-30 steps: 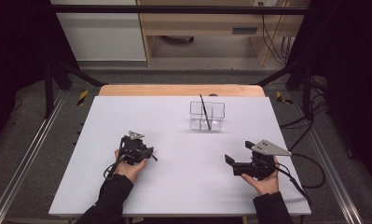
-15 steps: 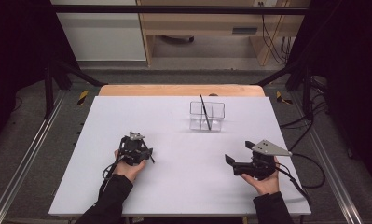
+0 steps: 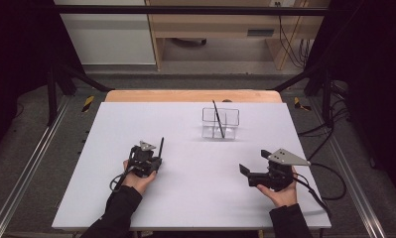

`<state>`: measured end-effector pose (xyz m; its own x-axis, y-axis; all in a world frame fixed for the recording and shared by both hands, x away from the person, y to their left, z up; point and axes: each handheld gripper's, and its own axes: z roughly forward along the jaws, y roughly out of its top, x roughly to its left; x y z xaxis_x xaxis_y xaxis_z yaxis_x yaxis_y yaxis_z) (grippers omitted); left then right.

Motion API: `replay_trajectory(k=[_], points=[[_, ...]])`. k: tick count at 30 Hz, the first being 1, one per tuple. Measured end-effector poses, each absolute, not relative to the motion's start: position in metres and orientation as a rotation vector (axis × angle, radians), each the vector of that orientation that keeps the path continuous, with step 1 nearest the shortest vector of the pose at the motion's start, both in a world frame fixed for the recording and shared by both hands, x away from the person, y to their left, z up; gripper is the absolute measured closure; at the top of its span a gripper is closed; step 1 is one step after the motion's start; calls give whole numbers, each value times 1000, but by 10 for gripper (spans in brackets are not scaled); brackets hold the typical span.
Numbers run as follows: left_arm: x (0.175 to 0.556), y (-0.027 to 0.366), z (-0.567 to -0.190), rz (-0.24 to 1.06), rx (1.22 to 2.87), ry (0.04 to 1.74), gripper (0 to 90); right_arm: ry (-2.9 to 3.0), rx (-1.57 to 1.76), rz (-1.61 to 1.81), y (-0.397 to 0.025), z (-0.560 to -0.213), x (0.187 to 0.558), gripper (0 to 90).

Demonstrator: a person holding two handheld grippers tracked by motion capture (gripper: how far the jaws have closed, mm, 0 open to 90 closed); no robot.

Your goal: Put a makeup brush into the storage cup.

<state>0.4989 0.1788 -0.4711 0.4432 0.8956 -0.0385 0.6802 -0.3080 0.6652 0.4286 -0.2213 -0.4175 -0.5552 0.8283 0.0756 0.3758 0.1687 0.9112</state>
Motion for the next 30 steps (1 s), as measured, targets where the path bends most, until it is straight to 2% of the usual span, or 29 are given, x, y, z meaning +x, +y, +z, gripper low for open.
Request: replay_trajectory(k=[3, 15, 24, 30], points=[[498, 180, -470, 448, 2103, 1297, 819, 2011, 1133, 1362, -221, -418, 429, 66], [492, 182, -468, 419, 2206, 1175, 819, 2012, 1132, 1364, -221, -418, 429, 66], [498, 184, -455, 407, 2214, 1147, 659, 2010, 1137, 1368, -221, -417, 429, 68], [508, 181, -445, 374, 2307, 1108, 548, 2006, 1142, 1374, -223, -416, 429, 70]])
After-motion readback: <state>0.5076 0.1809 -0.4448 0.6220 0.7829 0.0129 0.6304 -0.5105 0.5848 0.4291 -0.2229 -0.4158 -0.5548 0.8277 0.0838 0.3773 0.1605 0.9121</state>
